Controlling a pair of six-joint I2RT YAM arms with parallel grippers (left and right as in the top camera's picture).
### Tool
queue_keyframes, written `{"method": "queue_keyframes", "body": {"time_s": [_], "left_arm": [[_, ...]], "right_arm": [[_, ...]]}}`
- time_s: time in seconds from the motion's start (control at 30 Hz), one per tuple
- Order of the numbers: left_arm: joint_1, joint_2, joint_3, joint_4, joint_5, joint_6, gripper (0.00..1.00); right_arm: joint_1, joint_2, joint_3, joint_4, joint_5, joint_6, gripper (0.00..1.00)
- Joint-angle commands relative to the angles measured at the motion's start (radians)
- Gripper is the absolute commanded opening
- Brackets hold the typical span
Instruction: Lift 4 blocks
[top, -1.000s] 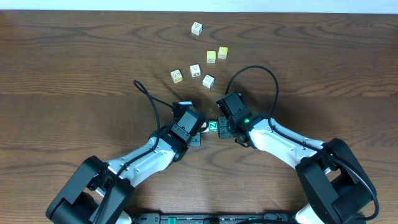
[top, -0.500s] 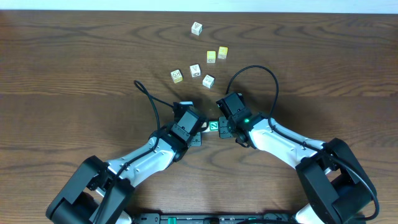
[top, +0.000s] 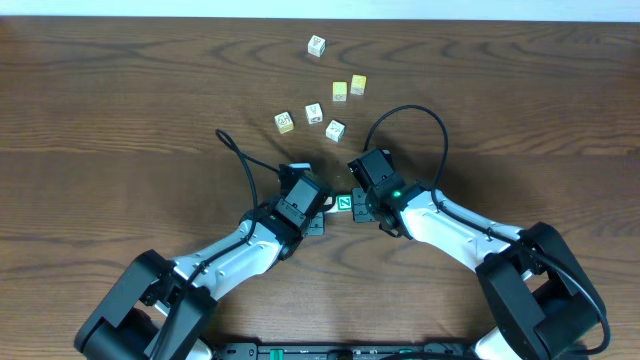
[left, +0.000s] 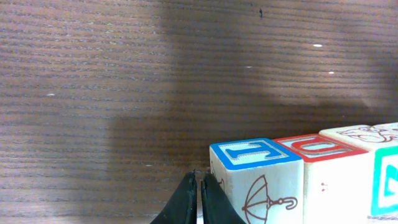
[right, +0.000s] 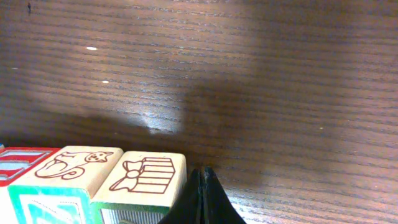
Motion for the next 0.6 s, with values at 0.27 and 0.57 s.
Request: {"method": "queue_keyframes", "body": {"time_s": [0.27, 0.57], "left_arm": [[-0.058, -0.006, 0.066, 0.068, 0.238, 0.009, 0.07], [-0.058, -0.006, 0.066, 0.068, 0.238, 0.009, 0.07]], "right_arm": [[0.041, -0.024, 0.047, 0.017, -0.253, -0.051, 0.01], [0.024, -0.063, 0.048, 0.009, -0.245, -0.065, 0.01]]}}
